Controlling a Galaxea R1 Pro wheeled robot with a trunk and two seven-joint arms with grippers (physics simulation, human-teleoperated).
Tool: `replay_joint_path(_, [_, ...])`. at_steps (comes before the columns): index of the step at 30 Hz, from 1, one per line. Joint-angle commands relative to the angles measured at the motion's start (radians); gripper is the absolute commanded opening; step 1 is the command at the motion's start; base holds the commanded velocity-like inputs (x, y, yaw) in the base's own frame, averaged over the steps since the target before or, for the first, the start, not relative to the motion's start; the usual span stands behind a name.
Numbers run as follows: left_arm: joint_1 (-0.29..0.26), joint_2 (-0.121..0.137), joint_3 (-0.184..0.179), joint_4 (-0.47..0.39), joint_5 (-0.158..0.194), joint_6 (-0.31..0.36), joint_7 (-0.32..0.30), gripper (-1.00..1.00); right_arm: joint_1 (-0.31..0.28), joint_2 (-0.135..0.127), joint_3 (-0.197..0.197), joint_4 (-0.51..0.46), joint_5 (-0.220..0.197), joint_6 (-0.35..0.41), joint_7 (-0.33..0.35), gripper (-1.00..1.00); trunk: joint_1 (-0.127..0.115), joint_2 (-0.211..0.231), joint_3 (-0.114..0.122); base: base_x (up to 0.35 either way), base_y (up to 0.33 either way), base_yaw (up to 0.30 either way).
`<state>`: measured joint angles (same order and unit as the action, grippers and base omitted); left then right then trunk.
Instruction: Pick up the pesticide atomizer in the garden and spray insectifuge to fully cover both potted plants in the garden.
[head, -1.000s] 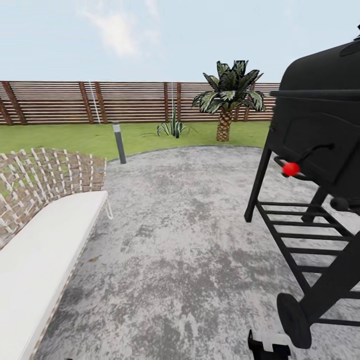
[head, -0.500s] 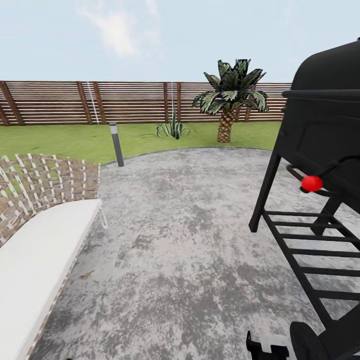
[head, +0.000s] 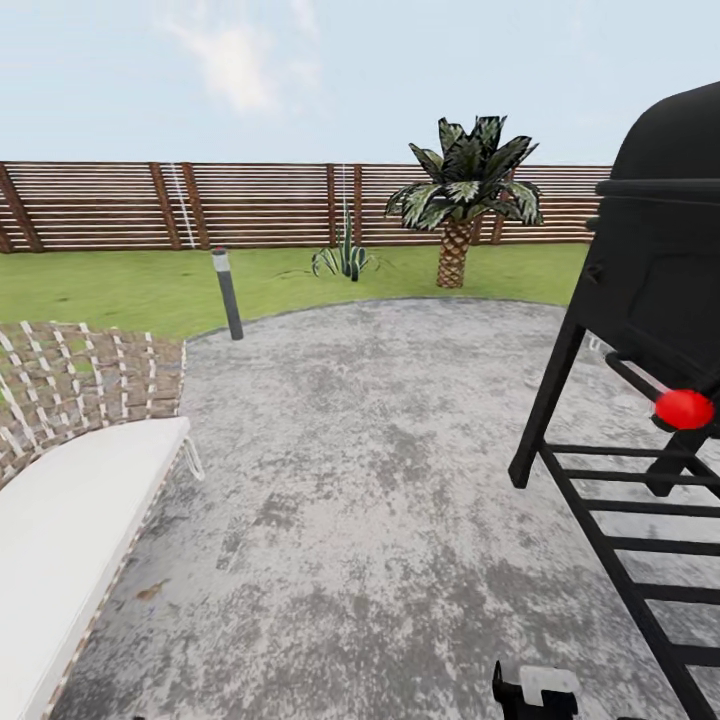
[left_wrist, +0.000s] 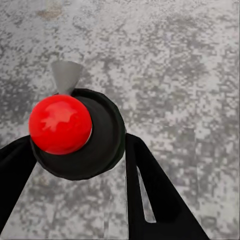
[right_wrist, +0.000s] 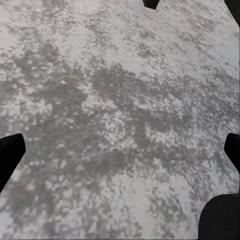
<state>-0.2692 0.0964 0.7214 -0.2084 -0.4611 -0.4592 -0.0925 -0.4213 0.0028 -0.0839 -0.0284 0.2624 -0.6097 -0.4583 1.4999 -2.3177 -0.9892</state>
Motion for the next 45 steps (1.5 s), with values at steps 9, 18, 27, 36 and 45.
replay_joint_path(9, [-0.001,0.002,0.01,0.0,0.001,-0.003,-0.009,-1.0,-0.001,0.0,-0.008,0.001,0.011,-0.002,-0.004,1.0,0.0,0.0,-0.001,0.339,0.0,0.0])
replay_joint_path(18, [-0.001,0.0,0.009,0.001,0.001,-0.003,-0.009,-1.0,-0.001,0.0,-0.008,0.001,0.011,-0.002,-0.005,1.0,0.0,0.0,-0.001,0.339,0.0,0.0])
replay_joint_path(27, [-0.001,0.0,0.01,0.001,0.001,-0.003,-0.009,-1.0,-0.001,0.006,-0.009,-0.006,0.009,-0.004,-0.004,1.0,0.0,0.0,-0.001,0.339,0.0,0.0])
replay_joint_path(36, [-0.001,0.0,0.01,0.001,0.001,-0.003,-0.007,-1.0,-0.001,0.004,-0.006,-0.006,0.013,-0.008,-0.001,1.0,0.0,0.0,-0.001,0.339,0.0,0.0])
replay_joint_path(45, [-0.001,0.0,0.009,0.001,0.002,-0.003,-0.008,-1.0,-0.001,0.002,-0.007,-0.008,0.011,-0.008,-0.002,1.0,0.0,0.0,-0.001,0.339,0.0,0.0])
